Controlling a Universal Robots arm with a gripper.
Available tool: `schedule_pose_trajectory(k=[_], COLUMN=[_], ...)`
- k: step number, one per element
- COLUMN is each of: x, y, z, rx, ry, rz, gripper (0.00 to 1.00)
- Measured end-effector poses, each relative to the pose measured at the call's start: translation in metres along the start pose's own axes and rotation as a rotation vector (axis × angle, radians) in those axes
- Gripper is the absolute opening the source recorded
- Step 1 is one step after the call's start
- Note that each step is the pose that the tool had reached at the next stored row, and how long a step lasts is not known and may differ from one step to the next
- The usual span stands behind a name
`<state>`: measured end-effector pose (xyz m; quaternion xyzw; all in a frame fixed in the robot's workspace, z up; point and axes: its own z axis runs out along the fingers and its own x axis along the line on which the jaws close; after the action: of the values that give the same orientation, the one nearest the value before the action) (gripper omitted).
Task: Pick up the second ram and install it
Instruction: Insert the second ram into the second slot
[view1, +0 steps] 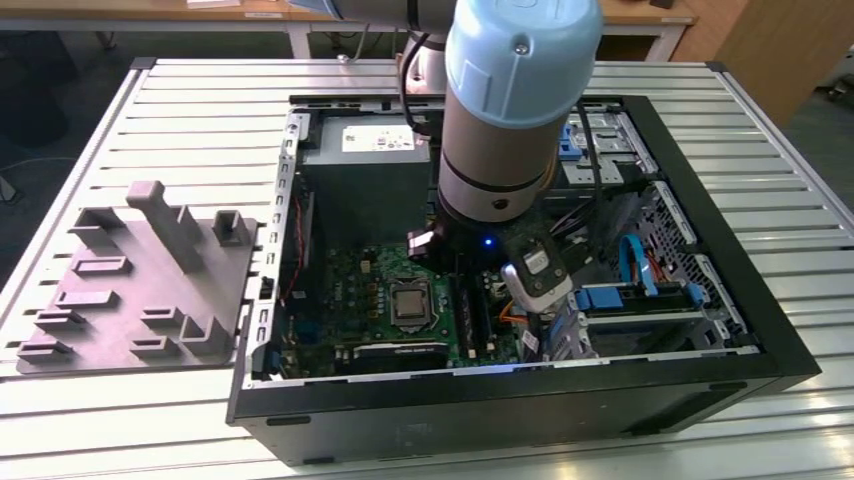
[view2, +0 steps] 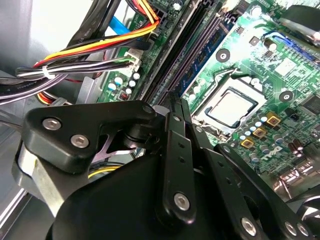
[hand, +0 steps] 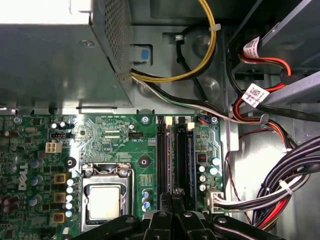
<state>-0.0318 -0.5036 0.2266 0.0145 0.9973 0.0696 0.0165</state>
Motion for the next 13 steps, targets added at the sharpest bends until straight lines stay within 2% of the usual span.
schedule_pose_trajectory(k=[13], x=[-0.0006], y=[0.0000], z=[0.0000], rx=[0.0003], ry=[-0.0013], rz=[0.009], gripper=[0.11])
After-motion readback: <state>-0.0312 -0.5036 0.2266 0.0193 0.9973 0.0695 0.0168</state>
